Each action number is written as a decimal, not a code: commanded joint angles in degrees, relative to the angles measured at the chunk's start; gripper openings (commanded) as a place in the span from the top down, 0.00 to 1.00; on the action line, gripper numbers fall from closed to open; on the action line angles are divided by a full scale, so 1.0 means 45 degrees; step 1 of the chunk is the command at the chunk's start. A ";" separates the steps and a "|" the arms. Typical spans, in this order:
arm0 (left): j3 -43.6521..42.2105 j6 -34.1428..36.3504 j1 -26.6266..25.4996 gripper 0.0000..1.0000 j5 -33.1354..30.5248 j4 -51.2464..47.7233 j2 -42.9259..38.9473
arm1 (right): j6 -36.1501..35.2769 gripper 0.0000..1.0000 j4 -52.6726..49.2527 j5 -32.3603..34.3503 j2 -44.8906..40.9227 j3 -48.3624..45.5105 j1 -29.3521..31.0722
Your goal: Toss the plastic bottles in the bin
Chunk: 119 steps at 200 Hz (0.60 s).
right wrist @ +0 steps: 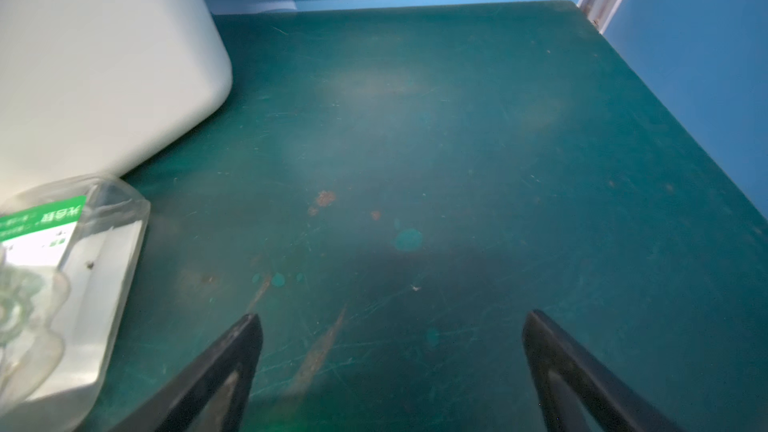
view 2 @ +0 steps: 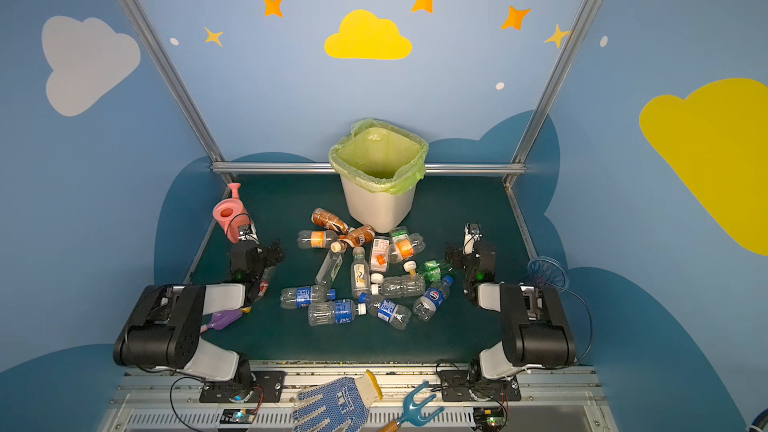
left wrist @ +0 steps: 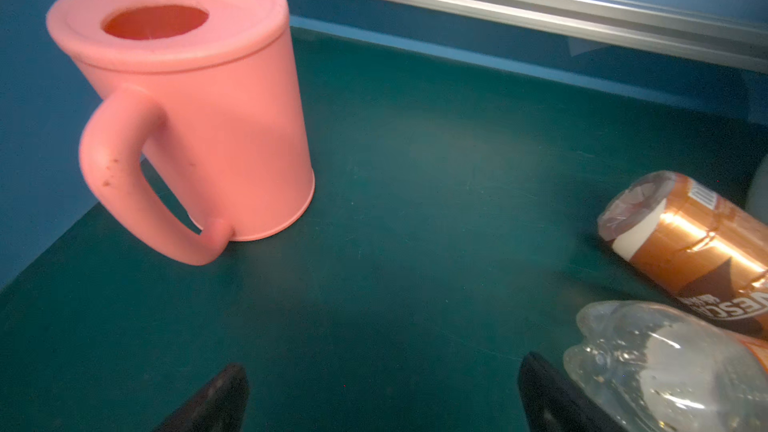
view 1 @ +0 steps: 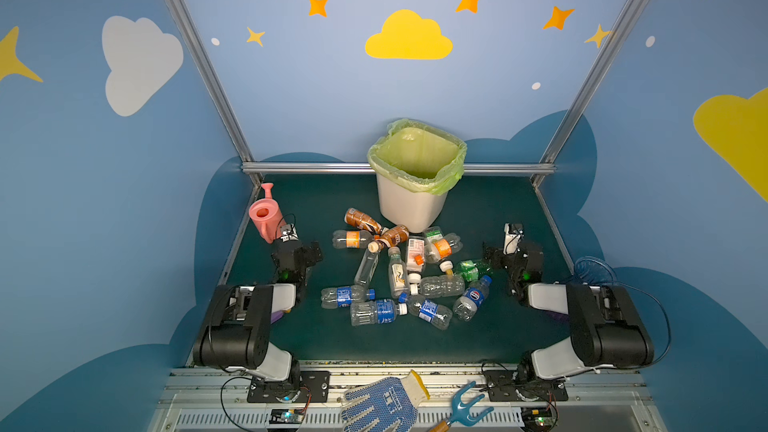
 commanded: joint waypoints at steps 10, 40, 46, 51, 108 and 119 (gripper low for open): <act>0.2515 -0.0788 0.0047 0.00 -0.0830 -0.5368 -0.1838 | 0.1282 0.02 -0.5079 0.0602 -0.2150 0.1993 -0.0181; 0.4215 -0.1632 0.0027 0.00 -0.0793 -0.9397 -0.3611 | 0.2906 0.02 -0.9682 0.0457 -0.3761 0.3634 -0.0219; 0.4356 -0.1693 0.0006 0.00 -0.0687 -0.9971 -0.3927 | 0.3240 0.02 -1.0383 0.0260 -0.4015 0.3798 -0.0232; 0.4452 -0.1690 0.0008 0.00 -0.0652 -1.0427 -0.4158 | 0.3431 0.02 -1.0872 0.0021 -0.4220 0.3853 -0.0229; 0.5605 -0.1988 -0.0044 0.00 0.0519 -1.6144 -0.4174 | 0.4195 0.02 -1.2486 -0.1018 -0.6219 0.2880 -0.0240; 0.5633 -0.1891 -0.0105 0.00 0.0705 -1.6501 -0.3778 | 0.4279 0.02 -1.2336 -0.0890 -0.6593 0.2324 -0.0260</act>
